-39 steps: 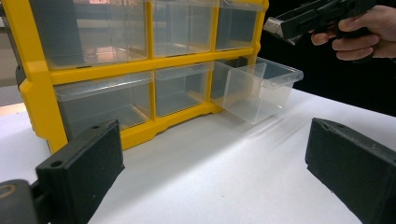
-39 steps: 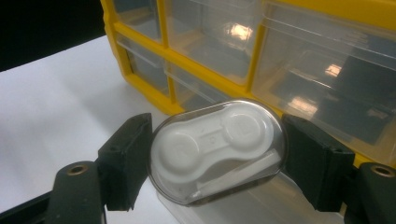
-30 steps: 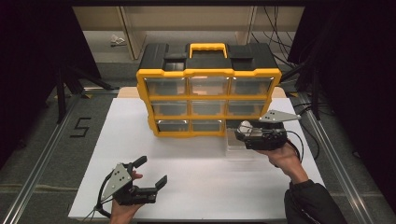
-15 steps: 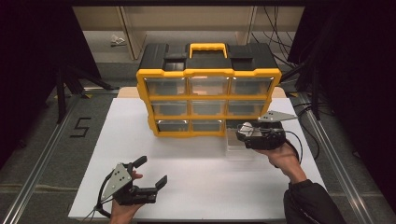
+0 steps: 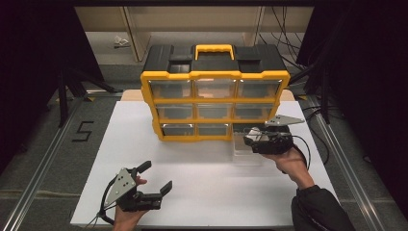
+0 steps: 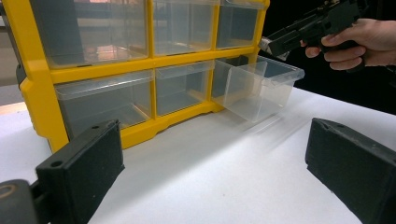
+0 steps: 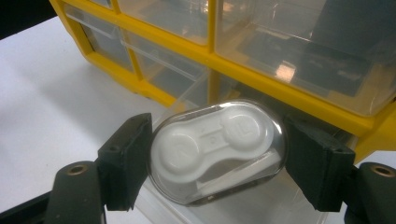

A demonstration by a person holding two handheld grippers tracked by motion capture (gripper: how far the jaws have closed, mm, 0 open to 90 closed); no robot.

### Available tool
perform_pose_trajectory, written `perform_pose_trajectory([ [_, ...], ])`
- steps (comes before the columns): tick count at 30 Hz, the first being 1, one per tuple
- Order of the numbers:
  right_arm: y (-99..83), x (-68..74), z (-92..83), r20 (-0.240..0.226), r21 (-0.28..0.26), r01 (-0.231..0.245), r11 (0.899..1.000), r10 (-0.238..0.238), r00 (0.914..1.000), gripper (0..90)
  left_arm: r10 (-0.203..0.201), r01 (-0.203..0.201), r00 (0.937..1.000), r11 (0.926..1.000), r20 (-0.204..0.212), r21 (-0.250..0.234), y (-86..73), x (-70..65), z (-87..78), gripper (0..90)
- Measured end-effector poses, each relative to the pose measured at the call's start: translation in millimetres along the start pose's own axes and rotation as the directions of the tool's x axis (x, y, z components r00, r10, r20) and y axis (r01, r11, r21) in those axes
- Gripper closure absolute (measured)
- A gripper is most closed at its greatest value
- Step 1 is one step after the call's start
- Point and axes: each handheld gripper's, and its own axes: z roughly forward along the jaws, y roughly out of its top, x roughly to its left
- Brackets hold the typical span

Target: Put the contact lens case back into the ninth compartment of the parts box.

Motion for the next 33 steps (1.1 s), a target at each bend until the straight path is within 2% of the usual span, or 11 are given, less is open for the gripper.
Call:
perform_pose_trajectory([
  [6, -1.7, -1.4, 2.7, -0.001, 0.008, -0.008, 1.000, 0.008, 1.0000, 28.0, 0.000, 0.000, 1.0000, 1.0000, 0.000, 0.000, 0.0, 0.0, 0.0, 3.7],
  [9, -2.1, -2.4, 4.4, 0.001, 0.011, -0.027, 1.000, 0.027, 0.9996, 27.5, 0.000, 0.000, 1.0000, 1.0000, 0.000, 0.000, 0.0, 0.0, 0.0, 3.7],
  [13, 0.6, -3.6, -0.5, -0.004, -0.029, -0.049, 0.998, 0.049, 0.9988, 22.6, 0.001, -0.001, 1.0000, 1.0000, 0.000, 0.001, 0.0, 0.1, 0.0, 3.7],
  [17, 4.5, -2.0, -6.7, -0.009, -0.050, -0.050, 0.998, 0.050, 0.9987, 20.1, 0.001, -0.001, 1.0000, 1.0000, 0.000, 0.001, 0.0, -0.2, 0.1, 3.7],
  [33, 14.5, 20.7, -14.1, -0.049, -0.088, 0.003, 0.996, -0.007, 0.9988, 16.0, -0.003, 0.003, 1.0000, 1.0000, 0.003, 0.006, -0.2, 0.1, 0.5, 3.7],
])
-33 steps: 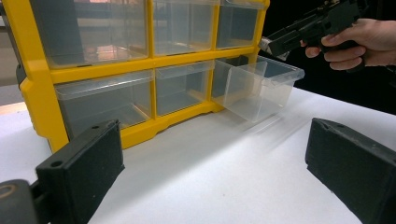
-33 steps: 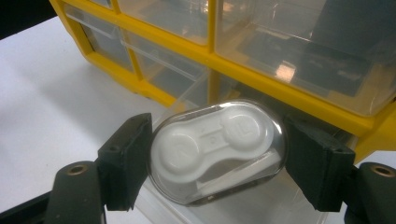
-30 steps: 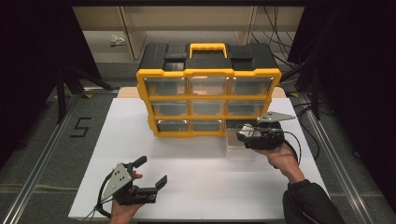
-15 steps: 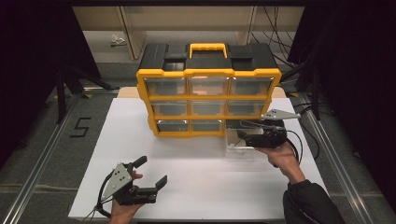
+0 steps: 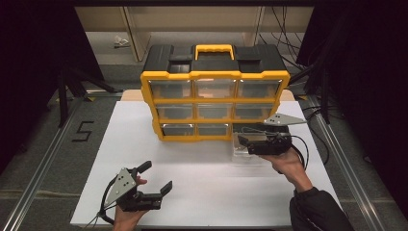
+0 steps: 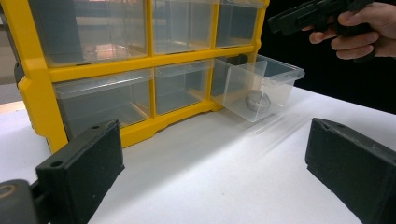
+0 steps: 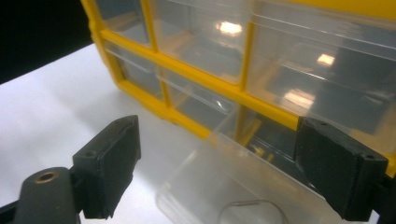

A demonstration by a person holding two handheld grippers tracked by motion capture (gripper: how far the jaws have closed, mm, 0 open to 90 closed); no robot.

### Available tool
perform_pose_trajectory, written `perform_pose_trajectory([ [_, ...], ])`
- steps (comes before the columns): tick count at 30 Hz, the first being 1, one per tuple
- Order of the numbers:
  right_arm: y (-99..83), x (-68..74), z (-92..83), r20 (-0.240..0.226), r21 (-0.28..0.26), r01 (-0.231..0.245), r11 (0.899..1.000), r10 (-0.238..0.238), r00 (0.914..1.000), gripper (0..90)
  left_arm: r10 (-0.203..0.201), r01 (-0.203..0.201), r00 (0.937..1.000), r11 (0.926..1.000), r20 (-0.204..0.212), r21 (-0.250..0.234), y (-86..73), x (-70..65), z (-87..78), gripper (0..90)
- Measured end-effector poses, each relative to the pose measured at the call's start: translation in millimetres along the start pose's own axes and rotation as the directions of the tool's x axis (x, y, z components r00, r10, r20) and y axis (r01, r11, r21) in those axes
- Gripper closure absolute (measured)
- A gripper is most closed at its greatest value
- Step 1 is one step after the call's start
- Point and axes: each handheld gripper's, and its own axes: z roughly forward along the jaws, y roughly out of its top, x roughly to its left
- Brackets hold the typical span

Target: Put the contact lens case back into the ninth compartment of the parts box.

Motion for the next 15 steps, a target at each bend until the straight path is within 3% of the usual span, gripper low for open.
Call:
perform_pose_trajectory([
  [11, 7.8, 20.7, -8.0, -0.080, -0.058, 0.021, 0.998, -0.026, 0.9965, 10.0, -0.002, 0.002, 1.0000, 1.0000, 0.001, 0.000, -0.1, 0.4, -0.1, 3.7],
  [15, 8.0, 28.4, -9.2, -0.106, -0.086, 0.002, 0.996, -0.011, 0.9943, 9.9, -0.002, 0.002, 1.0000, 1.0000, 0.001, 0.000, -0.1, 0.3, -0.1, 3.7],
])
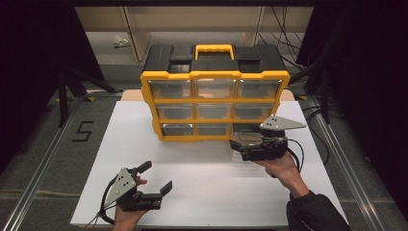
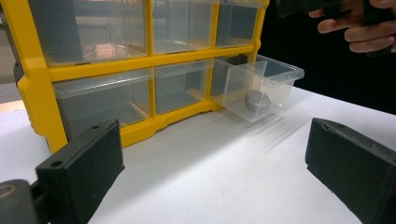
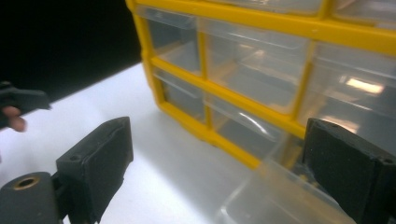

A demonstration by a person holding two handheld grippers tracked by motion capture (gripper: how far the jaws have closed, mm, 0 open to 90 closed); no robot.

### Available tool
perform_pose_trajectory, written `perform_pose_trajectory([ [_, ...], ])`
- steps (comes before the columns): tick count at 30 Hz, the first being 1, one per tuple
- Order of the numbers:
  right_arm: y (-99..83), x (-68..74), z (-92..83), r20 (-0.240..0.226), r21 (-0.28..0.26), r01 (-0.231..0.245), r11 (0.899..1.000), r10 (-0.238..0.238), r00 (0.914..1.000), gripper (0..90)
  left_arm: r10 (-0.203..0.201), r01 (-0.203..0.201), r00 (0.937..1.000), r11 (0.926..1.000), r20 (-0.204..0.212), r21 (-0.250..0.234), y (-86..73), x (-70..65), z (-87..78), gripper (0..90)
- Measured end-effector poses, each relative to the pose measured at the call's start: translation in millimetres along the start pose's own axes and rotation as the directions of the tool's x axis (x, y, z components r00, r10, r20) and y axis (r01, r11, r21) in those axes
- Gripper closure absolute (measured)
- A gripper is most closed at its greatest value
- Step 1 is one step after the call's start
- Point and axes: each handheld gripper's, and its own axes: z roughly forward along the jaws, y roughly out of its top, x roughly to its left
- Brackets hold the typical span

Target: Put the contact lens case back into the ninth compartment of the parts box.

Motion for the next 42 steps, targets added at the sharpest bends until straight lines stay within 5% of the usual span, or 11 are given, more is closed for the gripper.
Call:
perform_pose_trajectory([
  [23, -15.6, 27.0, -0.4, -0.030, -0.037, 0.033, 0.999, -0.034, 0.9990, 10.7, 0.000, 0.000, 1.0000, 1.0000, 0.003, 0.000, 0.0, -0.4, 0.2, 3.7],
  [42, -28.4, 33.4, -8.2, -0.025, -0.103, 0.025, 0.994, -0.028, 0.9993, 11.4, 0.001, -0.001, 1.0000, 1.0000, 0.000, 0.000, 0.0, -0.5, 0.2, 3.7],
])
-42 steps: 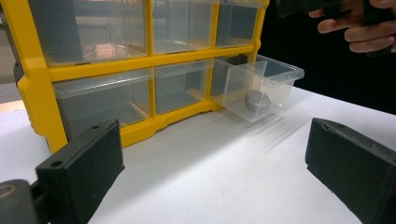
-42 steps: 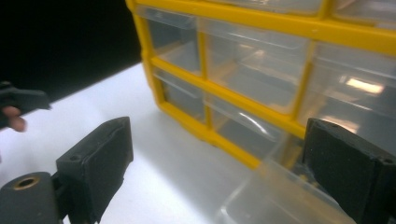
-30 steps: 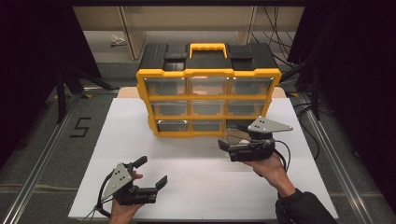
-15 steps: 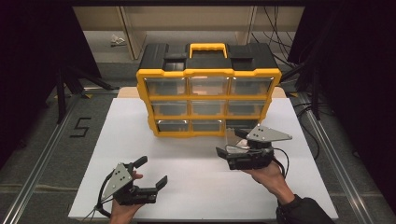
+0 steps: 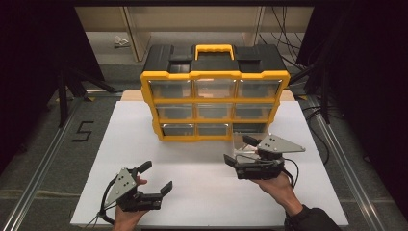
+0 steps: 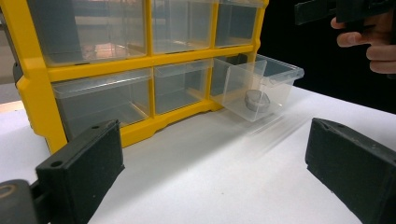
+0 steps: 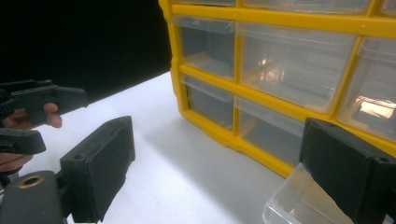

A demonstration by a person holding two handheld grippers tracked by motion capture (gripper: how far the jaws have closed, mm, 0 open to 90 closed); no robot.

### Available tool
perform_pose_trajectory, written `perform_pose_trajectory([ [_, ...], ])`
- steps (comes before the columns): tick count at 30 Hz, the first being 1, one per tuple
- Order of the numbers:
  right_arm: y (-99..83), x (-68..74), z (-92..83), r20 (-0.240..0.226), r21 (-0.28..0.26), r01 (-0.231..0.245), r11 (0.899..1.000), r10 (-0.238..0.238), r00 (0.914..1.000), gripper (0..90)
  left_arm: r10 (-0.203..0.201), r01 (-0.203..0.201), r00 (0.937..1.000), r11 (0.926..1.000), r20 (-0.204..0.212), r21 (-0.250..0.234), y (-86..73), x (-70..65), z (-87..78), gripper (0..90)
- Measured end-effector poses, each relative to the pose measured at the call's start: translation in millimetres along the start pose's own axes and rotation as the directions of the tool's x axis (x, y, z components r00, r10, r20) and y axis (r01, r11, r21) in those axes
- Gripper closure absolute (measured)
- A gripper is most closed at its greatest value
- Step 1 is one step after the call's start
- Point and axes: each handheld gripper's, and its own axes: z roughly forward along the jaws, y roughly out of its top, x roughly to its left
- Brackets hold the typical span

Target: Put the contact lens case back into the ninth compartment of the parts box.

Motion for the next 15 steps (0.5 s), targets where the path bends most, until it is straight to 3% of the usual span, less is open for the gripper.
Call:
perform_pose_trajectory([
  [15, -12.2, 4.5, -2.2, -0.005, -0.036, -0.004, 0.999, 0.004, 1.0000, 11.7, -0.001, 0.001, 1.0000, 1.0000, 0.001, 0.000, 0.2, -0.5, -0.1, 3.7],
])
